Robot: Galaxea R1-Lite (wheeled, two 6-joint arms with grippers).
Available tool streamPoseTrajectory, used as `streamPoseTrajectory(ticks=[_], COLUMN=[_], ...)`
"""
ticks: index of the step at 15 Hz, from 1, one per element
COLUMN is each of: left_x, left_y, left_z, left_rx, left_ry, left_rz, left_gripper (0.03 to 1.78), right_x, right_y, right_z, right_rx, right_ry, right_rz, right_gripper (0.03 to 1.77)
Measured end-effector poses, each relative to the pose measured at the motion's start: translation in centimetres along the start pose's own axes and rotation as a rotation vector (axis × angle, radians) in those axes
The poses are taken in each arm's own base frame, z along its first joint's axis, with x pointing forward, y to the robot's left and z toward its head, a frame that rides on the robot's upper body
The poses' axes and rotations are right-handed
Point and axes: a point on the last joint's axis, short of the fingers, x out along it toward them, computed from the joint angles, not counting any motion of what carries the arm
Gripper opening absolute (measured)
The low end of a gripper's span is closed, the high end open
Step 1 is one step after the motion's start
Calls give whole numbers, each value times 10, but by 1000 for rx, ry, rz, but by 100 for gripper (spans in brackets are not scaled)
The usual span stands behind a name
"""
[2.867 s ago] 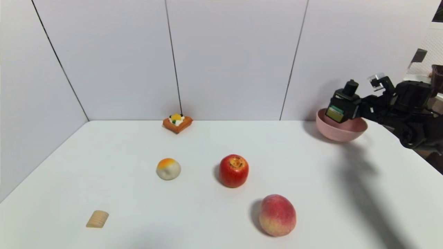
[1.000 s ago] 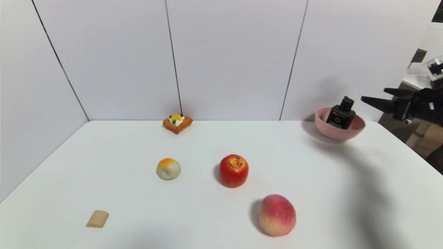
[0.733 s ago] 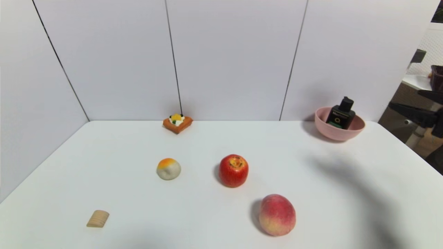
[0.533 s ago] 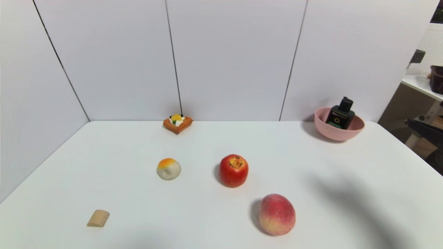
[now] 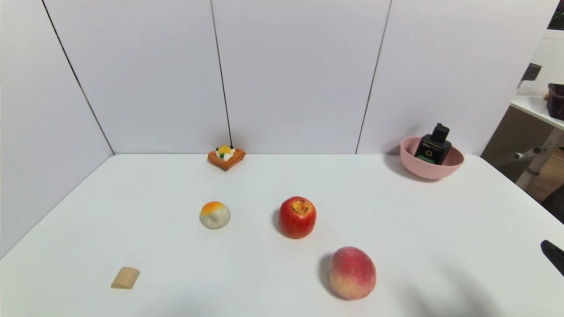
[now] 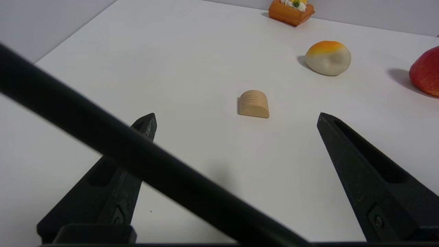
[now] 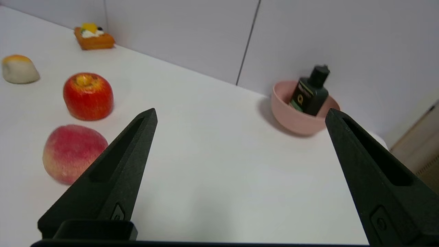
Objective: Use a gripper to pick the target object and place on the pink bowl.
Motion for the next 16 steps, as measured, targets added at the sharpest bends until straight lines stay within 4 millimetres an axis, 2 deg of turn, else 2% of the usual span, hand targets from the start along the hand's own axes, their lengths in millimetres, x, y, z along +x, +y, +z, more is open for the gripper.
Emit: streamPoseTrajectory(ticks=[4,7,11,16], left_x=[0,0,0,0], left_y=[0,0,0,0], left_z=[0,0,0,0], left_rx=[0,0,0,0], left_ry=[0,0,0,0], left_rz=[0,0,0,0], left_gripper=[169,169,169,169], right_x=[-18,-32,-48,-62], right_y=[12,20,27,33], right_z=[-16,-35,-59,-71], right_rx=[18,30,41,34], right_ry=[-4,0,104,114], right_rz=[-31,-46,-71,-123], right_gripper=[169,169,169,169])
